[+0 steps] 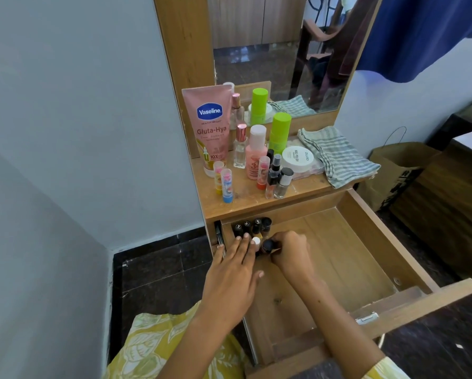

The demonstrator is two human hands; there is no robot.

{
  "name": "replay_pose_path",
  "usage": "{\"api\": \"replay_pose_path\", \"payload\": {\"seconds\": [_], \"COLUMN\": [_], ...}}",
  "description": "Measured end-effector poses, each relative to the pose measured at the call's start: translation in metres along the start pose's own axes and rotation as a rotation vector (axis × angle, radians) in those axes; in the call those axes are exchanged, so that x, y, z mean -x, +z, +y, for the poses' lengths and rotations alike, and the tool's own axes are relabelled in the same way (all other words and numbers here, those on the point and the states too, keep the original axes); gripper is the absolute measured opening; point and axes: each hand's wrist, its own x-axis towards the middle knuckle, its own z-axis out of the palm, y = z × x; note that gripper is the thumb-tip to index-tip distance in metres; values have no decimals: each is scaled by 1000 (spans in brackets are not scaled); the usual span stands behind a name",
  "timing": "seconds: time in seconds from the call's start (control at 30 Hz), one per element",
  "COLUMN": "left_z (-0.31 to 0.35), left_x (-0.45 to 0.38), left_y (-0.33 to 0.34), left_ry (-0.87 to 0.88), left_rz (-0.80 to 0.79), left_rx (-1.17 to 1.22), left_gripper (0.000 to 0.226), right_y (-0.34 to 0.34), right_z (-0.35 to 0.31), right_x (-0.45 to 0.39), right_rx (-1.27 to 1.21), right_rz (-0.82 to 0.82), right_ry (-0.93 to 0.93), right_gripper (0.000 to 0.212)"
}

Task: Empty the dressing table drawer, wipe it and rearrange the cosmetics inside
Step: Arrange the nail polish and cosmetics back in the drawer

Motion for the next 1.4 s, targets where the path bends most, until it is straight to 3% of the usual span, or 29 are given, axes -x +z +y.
{"api": "replay_pose_path", "payload": {"seconds": [0.17, 0.33, 0.43, 0.53, 0.63, 0.77, 1.07, 1.23, 1.3, 1.4], "left_z": [9, 20, 26, 31, 33, 36, 40, 39, 39, 38], "left_x": [1, -6, -11, -13, -14, -14, -11, -10, -10, -10], "left_y": [-2, 0, 5, 6, 9, 11, 10, 12, 12, 13], "left_ry": [15, -25, -60, -99, -103, -82, -132, -138, -143, -149], "left_rz": [67, 127, 132, 155, 140, 117, 140, 170, 179, 200], "left_rx": [25, 164, 228, 298, 269, 196, 126, 147, 159, 169], "left_gripper": [56, 50, 49, 50, 48, 45, 45, 42, 40, 32], "right_y": [-10, -31, -45, -58, -65, -66, -67, -71, -68, -57], "right_z": [1, -7, -12, -18, -23, -26, -28, -23, -14, 0], "right_x": [3, 13, 17, 18, 9, -4, -7, 13, 21, 25], "right_rx": [23, -59, -239, -303, -136, -66, -287, -385, -377, -238], "right_rz": [63, 220, 458, 589, 602, 601, 674, 666, 627, 428], "right_ry": [44, 50, -79, -241, -290, -291, -320, -341, -309, -193], "right_gripper": [32, 20, 16, 33, 50, 56, 29, 27, 31, 31]}}
